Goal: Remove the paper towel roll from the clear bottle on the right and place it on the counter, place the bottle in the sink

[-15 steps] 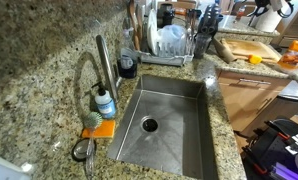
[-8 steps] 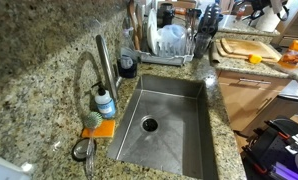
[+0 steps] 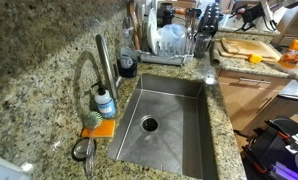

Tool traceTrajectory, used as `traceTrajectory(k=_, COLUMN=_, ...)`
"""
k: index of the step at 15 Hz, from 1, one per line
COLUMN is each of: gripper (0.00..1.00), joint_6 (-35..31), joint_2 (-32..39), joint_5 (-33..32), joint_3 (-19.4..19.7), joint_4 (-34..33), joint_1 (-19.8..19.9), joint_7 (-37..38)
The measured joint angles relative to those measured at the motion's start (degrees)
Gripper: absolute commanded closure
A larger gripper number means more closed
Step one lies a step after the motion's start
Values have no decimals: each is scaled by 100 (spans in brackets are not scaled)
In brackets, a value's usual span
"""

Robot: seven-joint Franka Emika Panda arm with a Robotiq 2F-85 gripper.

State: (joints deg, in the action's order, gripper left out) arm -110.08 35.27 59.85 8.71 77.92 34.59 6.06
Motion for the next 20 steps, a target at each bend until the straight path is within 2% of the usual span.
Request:
traceTrajectory(k=4, gripper=0, joint_6=7, joint_2=184, joint_5=-226, joint_3=112, joint_4=-147, joint_1=-191, joint_7=67)
traceTrajectory(k=7, gripper=0, joint_6=337, joint_2=112, joint_5=-1119, joint_3=233, joint_4=-152, joint_1=-505, joint_7=279)
traceTrajectory(k=10, gripper=0, joint_6=345, joint_2=112, joint_5=-1941, joint_3=357, joint_4=-134, joint_1=-928, joint_7=592)
traceTrajectory(k=14, gripper=0, joint_6=331, joint_2=122, joint_5=-2021, joint_3=362, joint_4=-137, joint_1=-1007, joint_7=578)
traceTrajectory(k=18, gripper=0, joint_6=103, joint_2=345, joint_5=-1977, joint_3=166, joint_4=-148, joint_1=-989, joint_7=43)
traceTrajectory(k=20, gripper=0, joint_6=-251, joint_2=548, joint_5=-1969, joint_3=22, joint_4=-150, joint_1=-994, joint_7=-312)
